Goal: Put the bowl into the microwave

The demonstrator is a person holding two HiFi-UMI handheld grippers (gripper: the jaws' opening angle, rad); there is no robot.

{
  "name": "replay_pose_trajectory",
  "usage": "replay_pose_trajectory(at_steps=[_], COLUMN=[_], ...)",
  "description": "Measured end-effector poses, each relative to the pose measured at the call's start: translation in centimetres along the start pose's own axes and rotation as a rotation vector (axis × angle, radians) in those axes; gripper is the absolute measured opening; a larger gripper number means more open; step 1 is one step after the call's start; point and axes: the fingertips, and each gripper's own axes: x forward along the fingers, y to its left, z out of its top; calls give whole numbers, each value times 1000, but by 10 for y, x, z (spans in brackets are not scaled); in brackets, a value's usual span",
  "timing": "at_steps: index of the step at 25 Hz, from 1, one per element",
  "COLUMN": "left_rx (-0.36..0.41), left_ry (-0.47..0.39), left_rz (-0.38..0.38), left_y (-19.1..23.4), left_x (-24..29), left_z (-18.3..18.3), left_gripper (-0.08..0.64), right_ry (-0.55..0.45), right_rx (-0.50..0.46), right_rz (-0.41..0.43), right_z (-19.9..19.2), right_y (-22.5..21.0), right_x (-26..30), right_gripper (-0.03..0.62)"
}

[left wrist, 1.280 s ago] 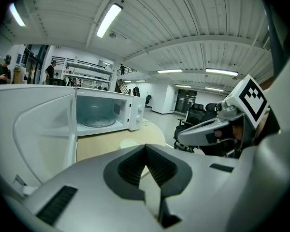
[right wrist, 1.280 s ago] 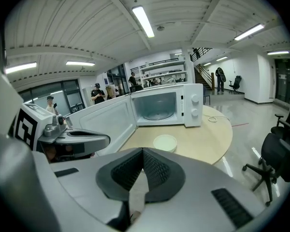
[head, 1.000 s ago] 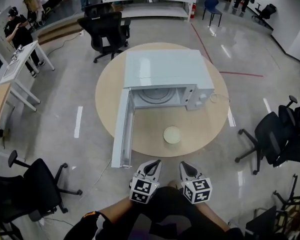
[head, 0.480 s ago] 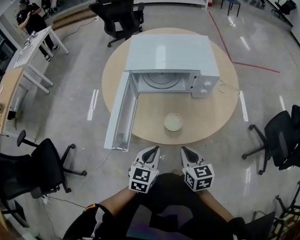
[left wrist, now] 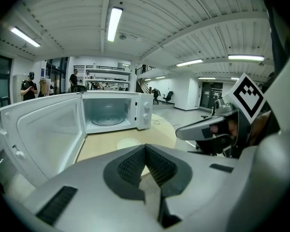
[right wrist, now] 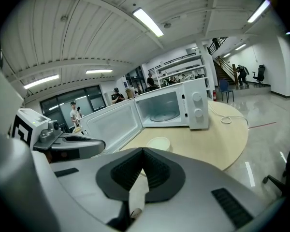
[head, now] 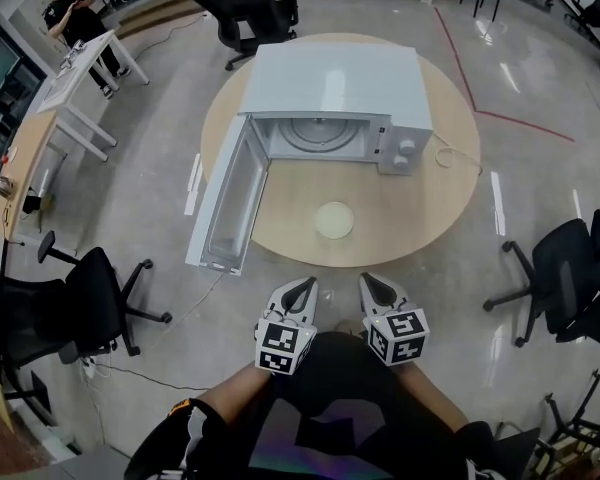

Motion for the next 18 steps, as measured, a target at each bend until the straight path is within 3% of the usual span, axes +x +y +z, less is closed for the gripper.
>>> replay_pose_trajectory(at_steps=[8,18], left_rx=[-17,-13], left_ry=[13,20], left_rz=[36,-39], left_y=[1,12], left_x=[2,31], left_z=[-3,9], left_gripper=[48,48], right_ry=[19,54], right_rx=[39,82], right_rz=[21,-19], right_z=[-8,-3], right_y=[-7,-21], right_x=[4,23], right_gripper=[15,15])
